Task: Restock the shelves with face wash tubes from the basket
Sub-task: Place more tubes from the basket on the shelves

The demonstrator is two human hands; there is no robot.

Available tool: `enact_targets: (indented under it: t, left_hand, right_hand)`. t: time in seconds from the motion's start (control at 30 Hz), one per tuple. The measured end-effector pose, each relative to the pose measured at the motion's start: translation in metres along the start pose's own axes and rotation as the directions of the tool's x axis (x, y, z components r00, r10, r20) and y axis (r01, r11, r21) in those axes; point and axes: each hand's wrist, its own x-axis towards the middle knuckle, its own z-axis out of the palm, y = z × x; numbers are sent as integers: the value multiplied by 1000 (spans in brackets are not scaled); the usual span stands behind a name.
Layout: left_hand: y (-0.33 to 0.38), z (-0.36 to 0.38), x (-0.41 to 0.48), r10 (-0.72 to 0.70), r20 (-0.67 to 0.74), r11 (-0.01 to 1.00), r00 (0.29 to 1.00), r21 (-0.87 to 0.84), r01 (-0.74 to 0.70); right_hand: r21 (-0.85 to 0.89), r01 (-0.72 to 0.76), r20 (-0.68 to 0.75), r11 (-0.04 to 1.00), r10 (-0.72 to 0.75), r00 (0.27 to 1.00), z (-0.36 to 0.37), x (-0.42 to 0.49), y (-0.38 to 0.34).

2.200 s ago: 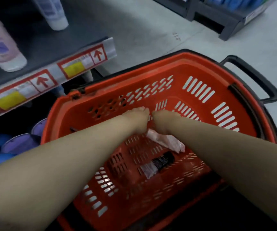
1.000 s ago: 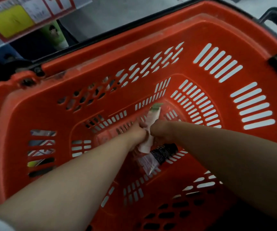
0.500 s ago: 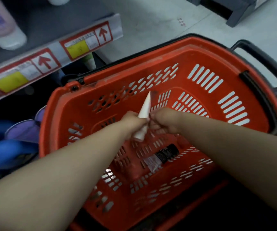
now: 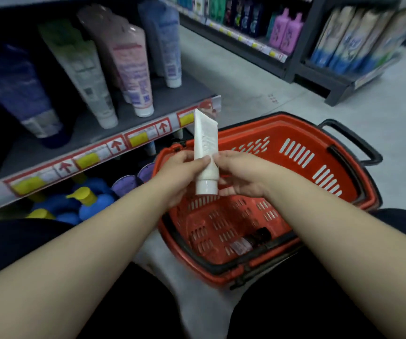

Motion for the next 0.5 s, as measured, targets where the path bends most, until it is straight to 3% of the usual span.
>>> enact_targets:
  t: [0.17, 0.3, 0.5]
  left_hand:
    - [18, -25, -45, 109, -62, 994, 992, -2, -109]
    - [27, -48, -78, 217, -98, 972, 971, 109, -207]
    - [38, -74, -117, 296, -222, 955, 929, 82, -285]
  right_hand:
    - [62, 215, 25, 975, -217, 976, 39, -35, -8]
    - [-51, 391, -6, 919, -392, 920, 68, -53, -9]
    - [-54, 521, 4, 852, -521, 853, 104, -73, -8]
